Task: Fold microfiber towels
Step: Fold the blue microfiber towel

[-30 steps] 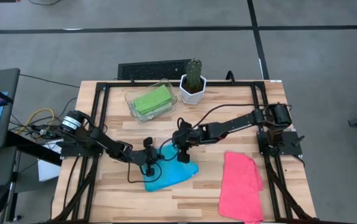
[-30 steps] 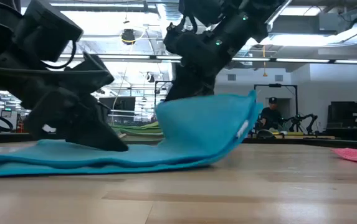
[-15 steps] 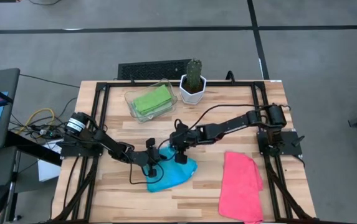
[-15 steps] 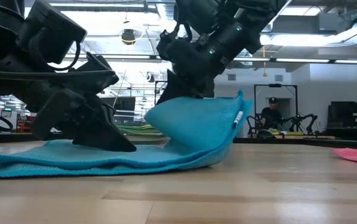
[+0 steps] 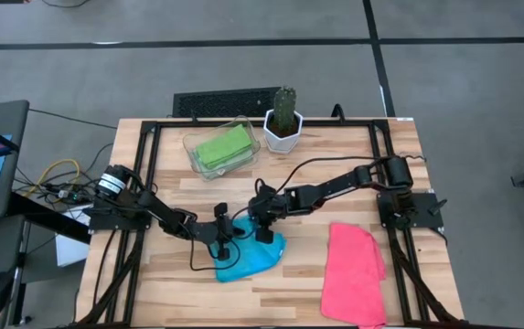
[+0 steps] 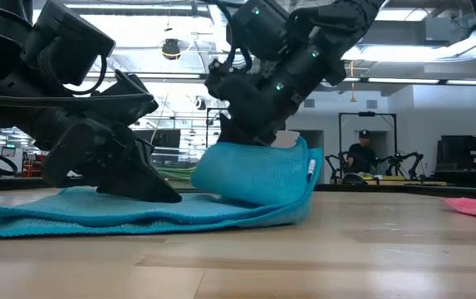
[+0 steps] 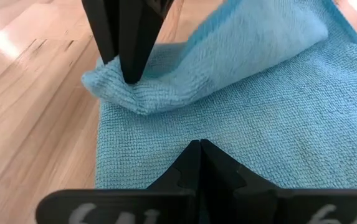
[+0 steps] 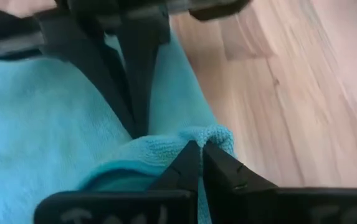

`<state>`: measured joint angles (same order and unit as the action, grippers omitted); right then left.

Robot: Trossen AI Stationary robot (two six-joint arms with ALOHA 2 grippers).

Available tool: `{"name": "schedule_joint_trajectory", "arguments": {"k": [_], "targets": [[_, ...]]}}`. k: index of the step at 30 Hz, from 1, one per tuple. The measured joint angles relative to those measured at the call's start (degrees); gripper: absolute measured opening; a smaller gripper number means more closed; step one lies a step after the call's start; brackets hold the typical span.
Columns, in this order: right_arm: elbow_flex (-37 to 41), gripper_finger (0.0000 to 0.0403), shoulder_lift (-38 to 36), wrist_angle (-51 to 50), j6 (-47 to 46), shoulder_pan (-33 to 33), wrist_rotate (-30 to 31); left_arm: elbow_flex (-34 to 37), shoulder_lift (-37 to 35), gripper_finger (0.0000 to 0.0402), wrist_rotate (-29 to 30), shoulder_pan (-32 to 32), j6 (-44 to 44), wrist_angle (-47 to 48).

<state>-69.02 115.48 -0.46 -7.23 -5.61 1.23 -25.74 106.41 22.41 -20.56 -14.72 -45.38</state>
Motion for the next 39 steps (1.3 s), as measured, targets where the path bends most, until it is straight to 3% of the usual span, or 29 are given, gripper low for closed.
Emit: {"name": "schedule_joint_trajectory", "arguments": {"k": [5,15,21,26,32,39], "targets": [[0.07,0.0044,-0.02,0.05,0.16,-0.29,-0.11,0.02,0.04,0.0,0.17,0.0,0.06,-0.46],[0.09,0.0133,0.02,4.25,0.16,-0.17,-1.11,0.02,0.07,0.0,0.33,0.0,0.04,-0.59],[-1.06,0.0161,-1.98,2.36,1.29,-0.37,-1.33,0.02,0.07,0.0,0.35,0.0,0.03,-0.64],[-2.49,0.0162,-5.29,-5.76,1.66,-3.26,-1.28,0.0,0.07,0.0,0.35,0.0,0.02,-0.66],[1.51,0.0141,-9.53,-15.01,1.25,-5.68,9.62,0.0,0.07,0.0,0.35,0.0,0.35,-0.73],[7.41,0.012,-11.91,-12.58,-4.68,-7.42,6.78,0.0,0.07,0.0,0.37,0.0,0.35,-0.78]]}}
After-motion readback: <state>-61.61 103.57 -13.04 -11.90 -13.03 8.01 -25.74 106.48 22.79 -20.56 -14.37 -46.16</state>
